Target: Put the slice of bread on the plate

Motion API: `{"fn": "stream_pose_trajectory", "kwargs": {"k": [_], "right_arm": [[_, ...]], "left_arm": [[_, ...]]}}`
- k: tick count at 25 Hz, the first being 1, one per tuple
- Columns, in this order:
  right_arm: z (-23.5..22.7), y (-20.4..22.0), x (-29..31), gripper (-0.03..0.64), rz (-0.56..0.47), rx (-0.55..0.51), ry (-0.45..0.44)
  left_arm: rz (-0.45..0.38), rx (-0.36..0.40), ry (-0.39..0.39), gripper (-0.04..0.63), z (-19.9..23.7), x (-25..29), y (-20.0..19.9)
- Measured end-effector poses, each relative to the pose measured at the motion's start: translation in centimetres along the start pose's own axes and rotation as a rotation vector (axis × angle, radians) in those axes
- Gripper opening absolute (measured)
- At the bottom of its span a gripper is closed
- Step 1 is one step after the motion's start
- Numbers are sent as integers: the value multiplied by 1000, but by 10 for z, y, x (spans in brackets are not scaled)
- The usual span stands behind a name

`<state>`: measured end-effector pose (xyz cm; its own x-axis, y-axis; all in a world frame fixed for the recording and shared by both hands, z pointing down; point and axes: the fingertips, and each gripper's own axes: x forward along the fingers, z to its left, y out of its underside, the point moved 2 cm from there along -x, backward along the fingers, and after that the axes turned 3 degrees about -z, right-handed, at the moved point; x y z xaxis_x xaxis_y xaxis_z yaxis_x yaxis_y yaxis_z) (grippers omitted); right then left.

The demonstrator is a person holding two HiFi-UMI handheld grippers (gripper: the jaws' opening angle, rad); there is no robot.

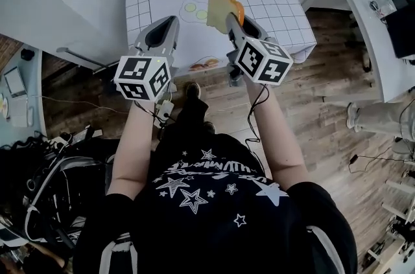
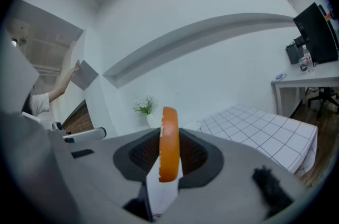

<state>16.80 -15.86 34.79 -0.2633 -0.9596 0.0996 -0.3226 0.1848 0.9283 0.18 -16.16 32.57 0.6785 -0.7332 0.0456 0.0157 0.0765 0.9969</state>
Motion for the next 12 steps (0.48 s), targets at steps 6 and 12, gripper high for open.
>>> {"fn": "stream_pose_trajectory", "kwargs": {"k": [6,12], "right_arm": [[-11,-4,12,95,6,-25,5],[-24,0,52,95,50,-44,23]], "left_arm": [[4,-20,-34,9,15,16,10],[18,-57,-35,9,49,50,17]]}}
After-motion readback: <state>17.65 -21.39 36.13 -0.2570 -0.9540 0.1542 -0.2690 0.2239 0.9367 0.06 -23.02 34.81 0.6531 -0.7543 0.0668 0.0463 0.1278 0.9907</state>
